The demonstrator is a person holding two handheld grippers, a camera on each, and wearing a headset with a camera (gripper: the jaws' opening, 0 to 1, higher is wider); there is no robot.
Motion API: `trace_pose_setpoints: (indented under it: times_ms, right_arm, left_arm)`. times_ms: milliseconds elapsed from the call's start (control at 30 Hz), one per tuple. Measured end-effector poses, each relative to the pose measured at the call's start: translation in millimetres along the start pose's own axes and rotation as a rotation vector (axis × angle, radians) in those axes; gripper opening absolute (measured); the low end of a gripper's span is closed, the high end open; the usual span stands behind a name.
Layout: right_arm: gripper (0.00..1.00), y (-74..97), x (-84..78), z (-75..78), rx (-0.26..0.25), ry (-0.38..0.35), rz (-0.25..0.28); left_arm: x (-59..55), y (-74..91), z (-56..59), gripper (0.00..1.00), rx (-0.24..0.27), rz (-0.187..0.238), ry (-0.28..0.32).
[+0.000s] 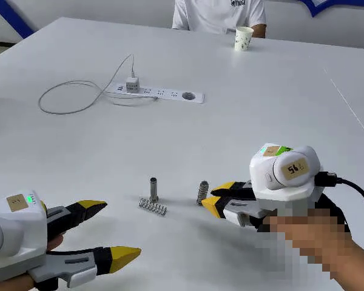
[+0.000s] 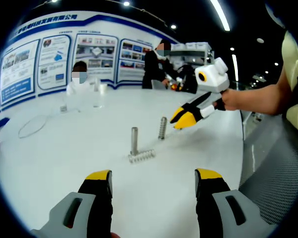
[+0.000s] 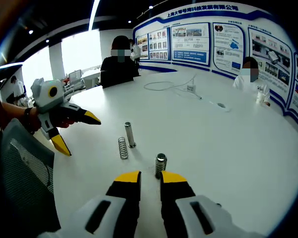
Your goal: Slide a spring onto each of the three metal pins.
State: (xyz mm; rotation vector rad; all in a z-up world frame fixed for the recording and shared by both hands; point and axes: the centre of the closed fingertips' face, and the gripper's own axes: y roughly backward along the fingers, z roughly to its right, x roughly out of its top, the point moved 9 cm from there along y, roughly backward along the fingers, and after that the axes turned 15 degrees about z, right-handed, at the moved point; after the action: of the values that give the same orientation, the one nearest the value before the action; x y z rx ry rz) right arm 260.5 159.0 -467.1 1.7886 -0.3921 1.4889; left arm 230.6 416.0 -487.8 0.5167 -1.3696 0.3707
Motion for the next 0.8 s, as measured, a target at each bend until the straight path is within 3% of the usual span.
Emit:
trace_pose_setpoints:
  times_ms: [800]
  right_arm:
    - [0.16,-5.0,2.8,-21.8,0.054,0.026,-0.008]
  left_arm:
    - [3.8,4.3,1.0,0.69,0.006,0.014,-0.011]
